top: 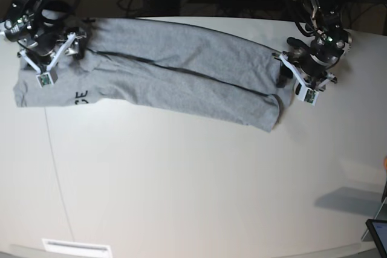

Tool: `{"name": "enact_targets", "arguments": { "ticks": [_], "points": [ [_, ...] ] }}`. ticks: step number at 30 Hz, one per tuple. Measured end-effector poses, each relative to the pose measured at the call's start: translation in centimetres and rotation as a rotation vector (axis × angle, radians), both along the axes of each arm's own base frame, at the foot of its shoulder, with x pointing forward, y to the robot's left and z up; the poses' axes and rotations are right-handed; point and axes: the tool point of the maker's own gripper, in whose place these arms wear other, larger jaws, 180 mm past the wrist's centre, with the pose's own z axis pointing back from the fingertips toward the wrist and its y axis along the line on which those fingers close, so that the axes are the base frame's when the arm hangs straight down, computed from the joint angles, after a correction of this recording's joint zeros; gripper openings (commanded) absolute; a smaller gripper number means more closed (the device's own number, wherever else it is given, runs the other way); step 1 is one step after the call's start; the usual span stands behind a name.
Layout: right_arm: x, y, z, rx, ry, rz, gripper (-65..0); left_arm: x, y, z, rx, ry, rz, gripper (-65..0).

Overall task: Fold the T-shirt properly
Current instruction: 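Lower both grippers onto the two ends of the grey strip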

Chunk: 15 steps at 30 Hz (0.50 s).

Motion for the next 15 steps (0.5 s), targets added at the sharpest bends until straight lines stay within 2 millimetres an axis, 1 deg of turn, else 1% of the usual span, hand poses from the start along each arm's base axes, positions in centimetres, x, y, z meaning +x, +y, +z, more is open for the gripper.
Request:
{"name": "enact_targets", "arguments": {
  "ticks": [4, 7, 12, 15],
  "points": [
    [1.7, 1.4, -0.2, 0.031, -0.043, 0.048, -22.6, 0.8, 0.1, -0.2, -0.015, -0.008, 0.012, -32.4],
    [2.5, 2.0, -0.2, 0.059, -0.060, 0.052, -22.8, 0.8, 0.3, -0.1, -0.020, -0.015, 0.018, -32.4],
    [4.1, 1.9, -0.1, 0.060, -0.064, 0.066, -22.8, 0.8, 0.4, -0.1, -0.018, -0.016, 0.020, -32.4],
    [5.1, 1.4, -0.2, 0.033, -0.065, 0.068, -22.5, 0.5, 1.9, 0.1, -0.016, -0.022, 0.070, -32.4]
  ]
}}
